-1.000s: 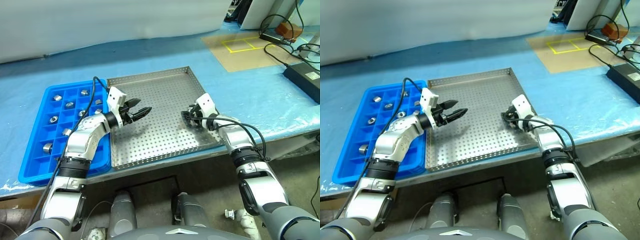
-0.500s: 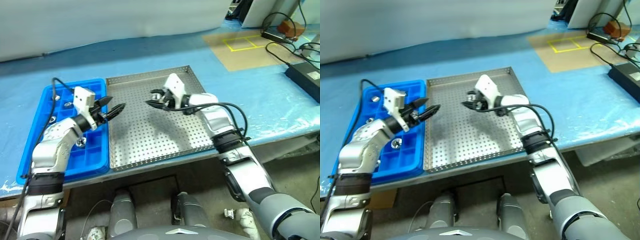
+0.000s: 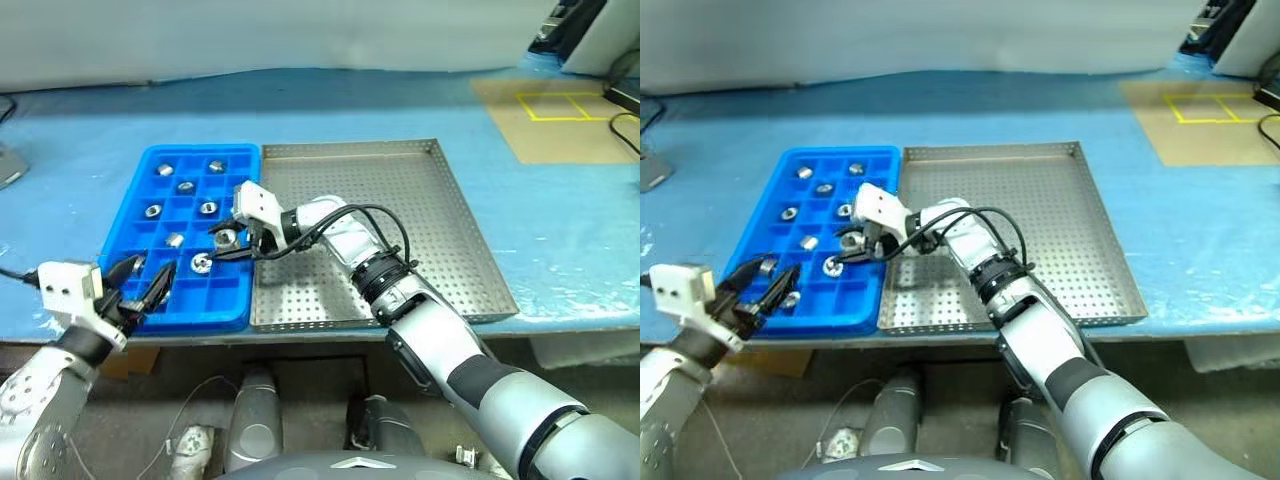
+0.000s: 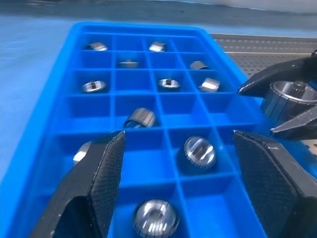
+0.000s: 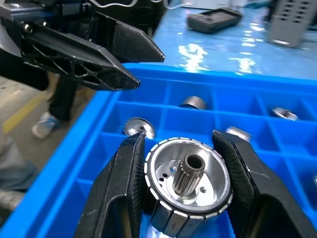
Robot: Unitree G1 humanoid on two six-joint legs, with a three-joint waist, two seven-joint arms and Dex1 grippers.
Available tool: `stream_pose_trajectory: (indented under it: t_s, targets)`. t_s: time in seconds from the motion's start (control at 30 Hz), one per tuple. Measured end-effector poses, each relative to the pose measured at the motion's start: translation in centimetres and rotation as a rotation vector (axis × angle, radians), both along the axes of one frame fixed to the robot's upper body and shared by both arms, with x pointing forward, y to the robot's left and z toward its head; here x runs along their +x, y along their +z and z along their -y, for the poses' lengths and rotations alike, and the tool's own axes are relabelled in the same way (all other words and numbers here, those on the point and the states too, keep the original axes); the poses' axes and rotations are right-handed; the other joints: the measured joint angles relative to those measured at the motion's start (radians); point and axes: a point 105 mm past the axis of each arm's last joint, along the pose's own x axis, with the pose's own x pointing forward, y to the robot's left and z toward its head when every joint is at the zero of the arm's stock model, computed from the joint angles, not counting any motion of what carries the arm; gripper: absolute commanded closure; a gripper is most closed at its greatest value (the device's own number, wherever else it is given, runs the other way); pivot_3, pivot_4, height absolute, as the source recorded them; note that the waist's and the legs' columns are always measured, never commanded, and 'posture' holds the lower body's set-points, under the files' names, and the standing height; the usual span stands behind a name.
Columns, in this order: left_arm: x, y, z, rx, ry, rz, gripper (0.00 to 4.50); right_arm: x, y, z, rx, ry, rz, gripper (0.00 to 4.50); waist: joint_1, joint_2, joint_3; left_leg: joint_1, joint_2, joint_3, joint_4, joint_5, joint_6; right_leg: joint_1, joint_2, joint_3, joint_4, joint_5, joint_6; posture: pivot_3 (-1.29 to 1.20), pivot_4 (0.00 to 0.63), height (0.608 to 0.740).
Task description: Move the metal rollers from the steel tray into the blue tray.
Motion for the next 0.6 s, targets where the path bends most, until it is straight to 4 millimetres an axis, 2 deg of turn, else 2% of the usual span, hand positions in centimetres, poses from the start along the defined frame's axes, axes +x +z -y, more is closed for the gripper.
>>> stream_pose_trajectory:
  t_s: [0.17,0.33,0.6]
  targets:
    - [-1.5,-0.3,0.2,-0.014,0.048,-0.020,0.83,-0.2,-1.7,0.7,-0.074,0.042,0.002,2.75,0.084,0.002,0.001,0.003,0.000,-0.002,-0.002,0.000,0.000,0.001,0.000,0.004,0.001,-0.001,0.002,0.68,0.150,0.740]
    - [-0.8,0.4,0.4,-0.010,0.038,0.014,0.83,0.9,-2.6,2.2,-0.116,-0.001,0.036,2.75,0.144,0.005,0.003,0.010,-0.001,-0.002,-0.004,0.000,0.000,0.003,0.000,0.008,0.002,-0.001,0.002,0.62,0.150,0.740]
    - [1.8,0.9,0.9,-0.008,-0.038,0.041,0.83,1.9,-2.3,3.2,-0.115,-0.049,0.066,2.75,0.147,0.007,0.003,0.015,-0.001,-0.001,-0.006,0.000,-0.001,0.006,0.001,0.010,0.002,-0.001,0.003,0.52,0.150,0.740]
